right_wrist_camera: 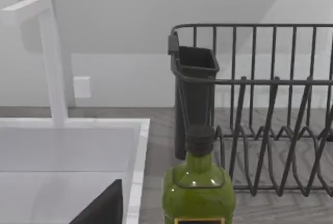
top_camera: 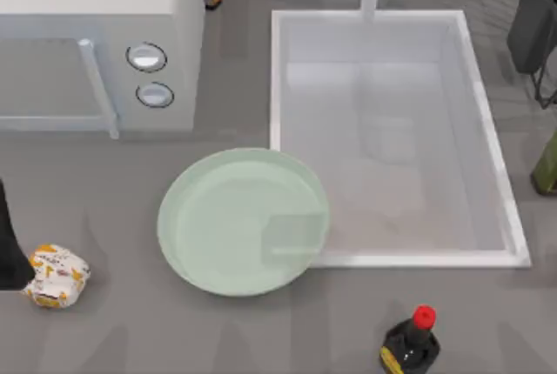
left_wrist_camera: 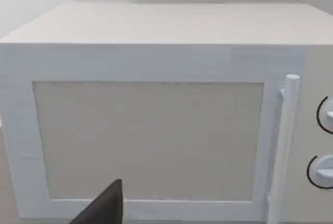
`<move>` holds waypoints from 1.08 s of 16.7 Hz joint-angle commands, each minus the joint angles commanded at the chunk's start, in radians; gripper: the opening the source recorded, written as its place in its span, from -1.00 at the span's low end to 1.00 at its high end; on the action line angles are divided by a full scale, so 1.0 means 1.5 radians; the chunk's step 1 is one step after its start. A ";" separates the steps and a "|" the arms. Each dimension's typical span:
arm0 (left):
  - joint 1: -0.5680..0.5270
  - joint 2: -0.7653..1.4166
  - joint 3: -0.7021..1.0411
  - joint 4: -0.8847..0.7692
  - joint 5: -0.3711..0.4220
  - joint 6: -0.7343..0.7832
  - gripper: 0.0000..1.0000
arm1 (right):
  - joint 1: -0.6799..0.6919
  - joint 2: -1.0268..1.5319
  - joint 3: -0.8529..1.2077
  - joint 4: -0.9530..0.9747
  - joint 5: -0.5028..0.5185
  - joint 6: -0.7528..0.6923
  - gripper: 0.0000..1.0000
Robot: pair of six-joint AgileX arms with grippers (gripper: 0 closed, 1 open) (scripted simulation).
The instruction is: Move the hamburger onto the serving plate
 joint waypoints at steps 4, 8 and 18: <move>-0.003 0.022 0.018 -0.018 0.000 0.004 1.00 | 0.000 0.000 0.000 0.000 0.000 0.000 1.00; -0.015 0.150 0.109 -0.106 0.000 0.023 1.00 | 0.000 0.000 0.000 0.000 0.000 0.000 1.00; -0.066 0.754 0.468 -0.455 -0.001 0.100 1.00 | 0.000 0.000 0.000 0.000 0.000 0.000 1.00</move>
